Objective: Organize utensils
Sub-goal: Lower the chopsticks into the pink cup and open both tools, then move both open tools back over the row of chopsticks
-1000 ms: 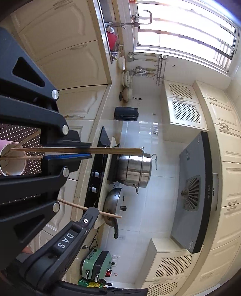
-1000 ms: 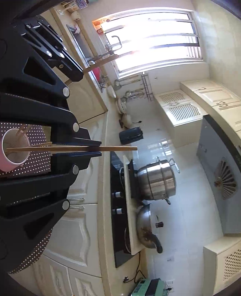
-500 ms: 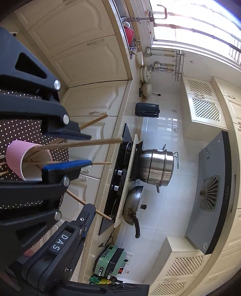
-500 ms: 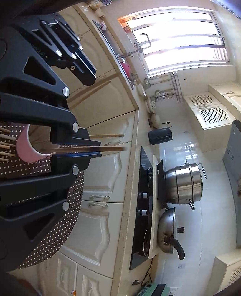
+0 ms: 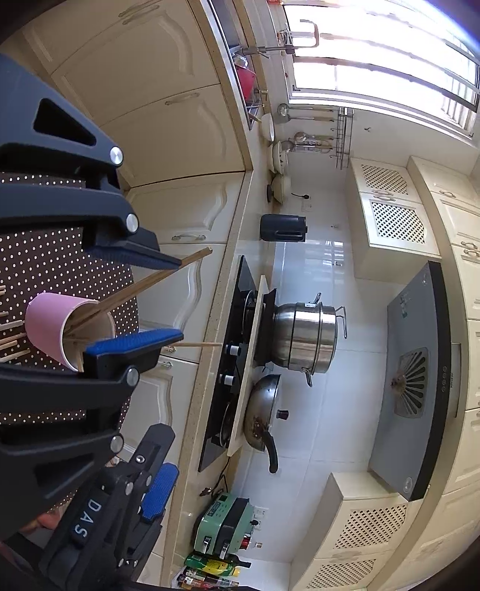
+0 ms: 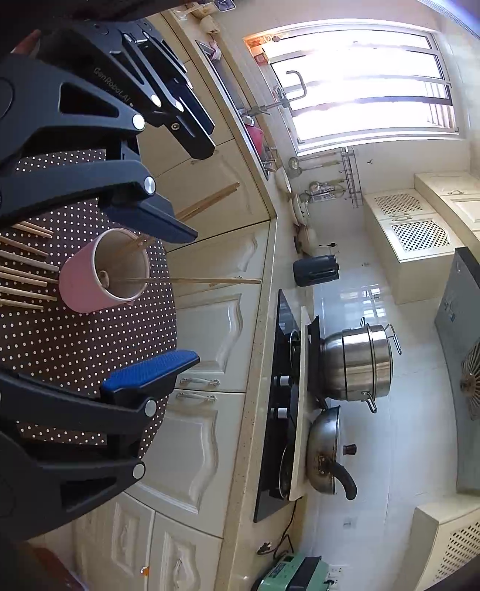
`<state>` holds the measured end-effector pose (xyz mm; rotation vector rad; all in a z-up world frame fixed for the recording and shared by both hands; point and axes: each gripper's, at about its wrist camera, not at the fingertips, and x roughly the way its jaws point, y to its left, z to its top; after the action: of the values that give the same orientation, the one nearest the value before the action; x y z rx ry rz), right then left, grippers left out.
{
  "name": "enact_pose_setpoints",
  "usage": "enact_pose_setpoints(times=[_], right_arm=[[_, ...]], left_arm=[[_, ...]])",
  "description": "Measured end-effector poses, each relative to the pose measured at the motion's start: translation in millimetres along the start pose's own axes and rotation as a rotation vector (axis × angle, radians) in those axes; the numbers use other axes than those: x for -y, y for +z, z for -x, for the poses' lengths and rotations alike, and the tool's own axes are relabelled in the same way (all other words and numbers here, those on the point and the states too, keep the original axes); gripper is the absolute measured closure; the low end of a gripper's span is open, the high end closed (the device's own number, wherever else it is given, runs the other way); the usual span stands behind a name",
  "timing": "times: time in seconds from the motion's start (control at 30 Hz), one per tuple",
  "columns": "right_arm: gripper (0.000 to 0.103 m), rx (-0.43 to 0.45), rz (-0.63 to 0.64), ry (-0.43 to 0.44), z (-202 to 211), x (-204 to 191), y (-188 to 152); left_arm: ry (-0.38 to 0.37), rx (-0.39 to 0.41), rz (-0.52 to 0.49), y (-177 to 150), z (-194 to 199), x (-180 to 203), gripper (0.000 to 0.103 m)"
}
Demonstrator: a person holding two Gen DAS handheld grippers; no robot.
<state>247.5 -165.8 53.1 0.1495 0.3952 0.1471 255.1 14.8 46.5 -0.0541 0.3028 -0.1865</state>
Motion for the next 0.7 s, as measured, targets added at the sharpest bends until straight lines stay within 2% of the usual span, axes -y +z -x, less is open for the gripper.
enact_pose_setpoints(times=[0.17,0.4,0.7], right_arm=[[0.042,-0.002,-0.009,0.005,9,3,-3],[0.036,-0.012,-0.007,-0.004,21,7,-12],[0.028,-0.079,-0.024,-0.024,26,16,-43]], left_arm=[[-0.002,0.014,-0.014,1,11,6,0.066],[0.005,0.017,-0.032,-9,25,12,0.061],[0.013,-0.06,-0.025,-48,32,12,0.057]])
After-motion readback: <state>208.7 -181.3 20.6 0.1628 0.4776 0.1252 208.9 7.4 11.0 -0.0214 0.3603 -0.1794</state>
